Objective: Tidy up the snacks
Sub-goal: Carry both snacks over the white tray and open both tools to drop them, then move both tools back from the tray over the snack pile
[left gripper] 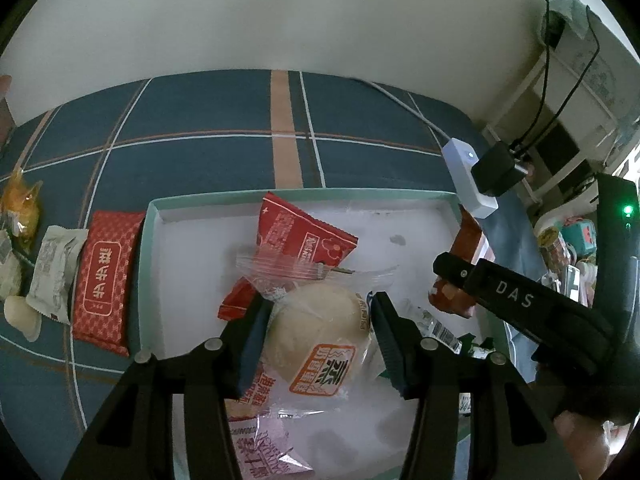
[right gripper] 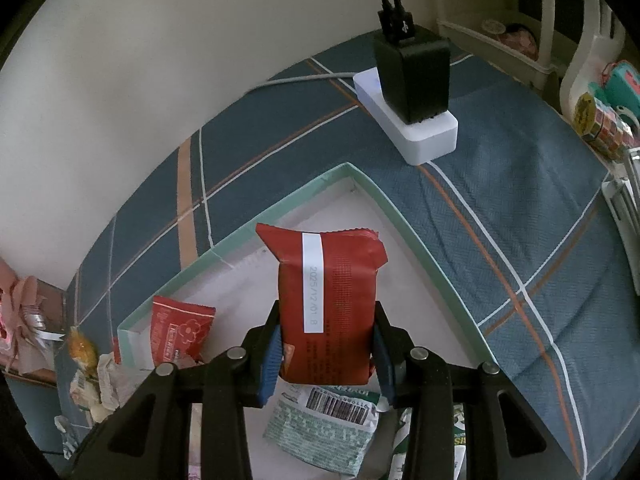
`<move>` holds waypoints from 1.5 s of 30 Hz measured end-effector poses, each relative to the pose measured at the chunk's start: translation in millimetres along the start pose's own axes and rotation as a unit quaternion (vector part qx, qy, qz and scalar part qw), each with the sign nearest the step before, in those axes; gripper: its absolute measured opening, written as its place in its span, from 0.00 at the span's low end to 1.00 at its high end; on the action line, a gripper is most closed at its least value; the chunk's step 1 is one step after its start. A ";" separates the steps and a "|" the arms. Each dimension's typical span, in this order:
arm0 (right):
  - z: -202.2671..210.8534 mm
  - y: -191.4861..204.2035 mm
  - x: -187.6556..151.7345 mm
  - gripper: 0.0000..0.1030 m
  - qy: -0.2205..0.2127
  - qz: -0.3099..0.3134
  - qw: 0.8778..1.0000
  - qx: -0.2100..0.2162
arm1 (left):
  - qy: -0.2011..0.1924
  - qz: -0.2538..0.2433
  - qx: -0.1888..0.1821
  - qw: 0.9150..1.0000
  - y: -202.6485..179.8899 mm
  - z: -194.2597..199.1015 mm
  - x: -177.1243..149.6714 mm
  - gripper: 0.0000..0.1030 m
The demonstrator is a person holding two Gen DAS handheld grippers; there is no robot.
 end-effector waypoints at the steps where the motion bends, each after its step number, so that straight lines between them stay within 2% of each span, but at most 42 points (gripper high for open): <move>1: -0.4 -0.2 0.1 0.41 0.001 -0.001 1.000 0.000 | -0.001 0.000 0.001 1.000 0.2 0.9 0.1 0.52; 6: -5.1 1.6 0.8 0.41 0.004 -0.002 1.000 -0.004 | -0.007 -0.003 0.000 1.000 -0.7 7.3 3.1 0.52; 10: -5.6 3.1 2.3 0.41 0.001 0.001 1.000 -0.005 | -0.011 -0.002 0.001 1.000 1.1 12.5 5.1 0.59; 14: -5.1 6.5 1.5 0.42 -0.001 0.011 1.000 -0.013 | -0.011 0.006 0.005 1.000 6.2 17.8 6.2 0.62; 17: -6.0 9.5 -0.9 0.46 0.001 0.019 1.000 -0.020 | -0.010 0.016 0.009 1.000 12.0 21.5 6.3 0.67; 19: -6.1 12.0 -4.0 0.59 0.002 0.026 0.999 -0.026 | -0.008 0.024 0.015 1.000 17.9 24.3 5.7 0.69; 21: -5.9 15.3 -7.2 0.64 0.001 0.033 0.999 -0.029 | -0.006 0.033 0.024 0.999 24.7 27.4 5.1 0.70; 23: -4.1 19.4 -9.8 0.66 0.000 0.040 0.999 -0.032 | -0.003 0.046 0.033 0.998 33.4 29.8 3.7 0.80; 25: -2.5 24.2 -13.4 0.75 -0.003 0.050 0.998 -0.035 | 0.000 0.056 0.037 0.998 39.9 31.4 2.0 0.83; 29: -1.8 31.7 -20.6 0.78 -0.001 0.062 0.997 -0.038 | 0.008 0.073 0.050 0.996 52.8 34.1 -1.8 0.83; 31: -1.0 35.2 -25.2 0.83 -0.002 0.071 0.997 -0.044 | 0.009 0.082 0.053 0.995 57.4 35.6 -3.5 0.85; 33: 0.7 38.0 -29.9 0.84 -0.001 0.079 0.996 -0.047 | 0.012 0.092 0.058 0.994 62.8 37.2 -5.7 0.90; 39: 3.5 42.5 -39.9 0.85 0.000 0.088 0.995 -0.054 | 0.024 0.106 0.086 0.990 74.8 42.5 -15.3 0.91; 43: 8.5 43.4 -45.6 0.93 -0.002 0.093 0.994 -0.058 | 0.025 0.116 0.109 0.987 82.6 48.1 -21.9 0.93; 45: 12.4 43.4 -47.4 0.94 -0.006 0.091 0.994 -0.059 | 0.024 0.119 0.116 0.986 84.9 51.5 -23.8 0.97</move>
Point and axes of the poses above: each gripper's, at about its wrist camera, not at the fingertips, and z roughly against the way its jaws point, y to its left, x to its top, the point moved 4 cm from there along -z, roughly the way its jaws point, and after that the axes turned 10 degrees about -z, right-handed, at the moved point
